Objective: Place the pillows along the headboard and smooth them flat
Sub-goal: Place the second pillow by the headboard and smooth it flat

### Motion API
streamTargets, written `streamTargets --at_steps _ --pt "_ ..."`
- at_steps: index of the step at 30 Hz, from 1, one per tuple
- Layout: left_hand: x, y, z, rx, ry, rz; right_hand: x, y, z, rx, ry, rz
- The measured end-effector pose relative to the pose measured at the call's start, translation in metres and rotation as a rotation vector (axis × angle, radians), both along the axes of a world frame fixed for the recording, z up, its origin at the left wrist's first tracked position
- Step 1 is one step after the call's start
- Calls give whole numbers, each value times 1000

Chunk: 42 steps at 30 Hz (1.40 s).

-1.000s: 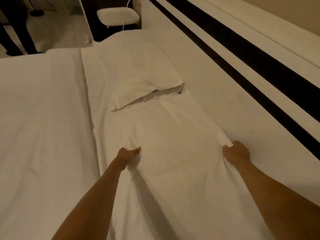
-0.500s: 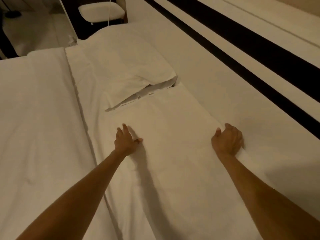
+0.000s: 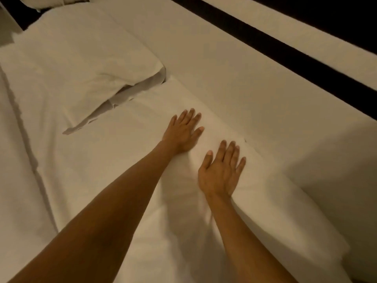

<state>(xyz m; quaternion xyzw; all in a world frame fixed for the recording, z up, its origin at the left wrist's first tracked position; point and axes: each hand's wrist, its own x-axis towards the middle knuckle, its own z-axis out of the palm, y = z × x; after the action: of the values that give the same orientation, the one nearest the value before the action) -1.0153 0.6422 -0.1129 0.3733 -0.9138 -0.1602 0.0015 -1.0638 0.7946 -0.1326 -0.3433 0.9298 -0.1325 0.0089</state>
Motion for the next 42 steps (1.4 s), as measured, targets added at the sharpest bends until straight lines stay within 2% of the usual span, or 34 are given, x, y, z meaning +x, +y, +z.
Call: streamTargets --at_steps 6,10,16,20,23,26,28,30,36,39,42 --pt "3 -12 -12 -58 -4 1 -4 5 -6 8 -24 13" --pt "20 -20 -1 -41 -40 8 -14 41 2 43 -29 -32" --pt "103 -48 20 -51 -159 163 -34 119 22 151 -68 -178" --pt "149 -35 37 -70 -68 231 -23 149 44 125 -69 -340" --pt "146 -2 45 -42 -6 135 20 134 56 20 -23 -262" --pt "123 33 43 -11 51 -27 76 94 57 -68 -33 -52" --pt "112 49 33 19 66 -101 105 74 45 -61 -73 72" --pt "114 57 15 16 25 -116 117 72 26 -10 -100 97" --pt "149 33 -16 -71 34 35 105 137 -14 -14 1 -38" --pt "171 8 -13 -86 -75 117 98 165 -15 36 17 -97" --pt "202 -17 7 -181 -207 196 99 178 -3 58 5 -206"
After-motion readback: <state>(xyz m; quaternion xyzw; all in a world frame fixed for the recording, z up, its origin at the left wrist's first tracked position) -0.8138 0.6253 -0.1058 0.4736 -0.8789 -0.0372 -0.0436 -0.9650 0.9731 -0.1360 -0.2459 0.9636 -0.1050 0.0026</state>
